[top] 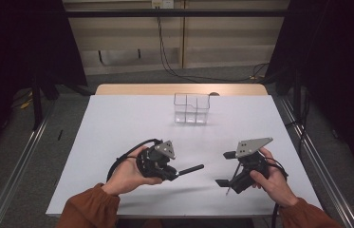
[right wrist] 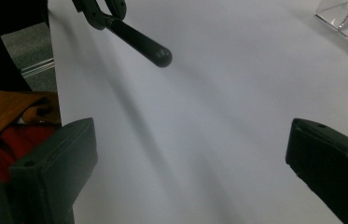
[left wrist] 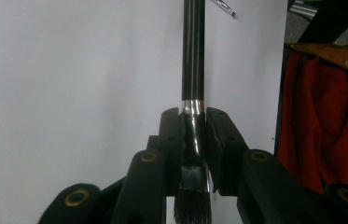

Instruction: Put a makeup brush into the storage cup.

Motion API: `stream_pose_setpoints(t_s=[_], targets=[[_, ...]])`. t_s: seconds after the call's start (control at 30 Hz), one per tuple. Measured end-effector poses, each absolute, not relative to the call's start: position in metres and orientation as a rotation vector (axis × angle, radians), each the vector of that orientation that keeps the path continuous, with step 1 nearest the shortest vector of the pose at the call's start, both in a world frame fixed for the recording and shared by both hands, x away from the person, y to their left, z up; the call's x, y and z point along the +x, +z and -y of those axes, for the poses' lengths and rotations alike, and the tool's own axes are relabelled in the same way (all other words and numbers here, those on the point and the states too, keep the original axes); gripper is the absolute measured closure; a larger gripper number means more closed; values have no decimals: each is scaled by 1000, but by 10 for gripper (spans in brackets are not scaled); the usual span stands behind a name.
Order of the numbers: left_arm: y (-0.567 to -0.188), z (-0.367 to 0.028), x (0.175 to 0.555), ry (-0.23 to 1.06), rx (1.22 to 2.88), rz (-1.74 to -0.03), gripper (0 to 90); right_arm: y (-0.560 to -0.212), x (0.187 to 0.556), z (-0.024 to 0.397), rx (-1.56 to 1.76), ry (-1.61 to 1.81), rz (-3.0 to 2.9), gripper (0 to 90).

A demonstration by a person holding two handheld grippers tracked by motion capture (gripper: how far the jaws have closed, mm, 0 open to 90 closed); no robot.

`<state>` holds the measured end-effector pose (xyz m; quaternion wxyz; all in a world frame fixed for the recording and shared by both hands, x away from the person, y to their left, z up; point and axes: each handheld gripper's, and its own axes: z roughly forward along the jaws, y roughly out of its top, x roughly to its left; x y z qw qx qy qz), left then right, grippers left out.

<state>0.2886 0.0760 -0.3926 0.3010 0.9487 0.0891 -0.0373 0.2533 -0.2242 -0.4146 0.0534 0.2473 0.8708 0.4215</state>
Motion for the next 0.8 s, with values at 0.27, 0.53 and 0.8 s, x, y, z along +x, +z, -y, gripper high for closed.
stream_pose_setpoints(t_s=[0.27, 0.53, 0.8], targets=[[-395, -74, 288, -102, 2537, -230, 772, -416, 261, 215, 694, 1261, -2807, 14], [-397, -71, 287, -113, 2550, -233, 772, -416, 265, 203, 627, 1165, -2931, 18], [-400, -70, 287, -108, 2574, -247, 773, -412, 271, 193, 585, 1058, -2975, 21]])
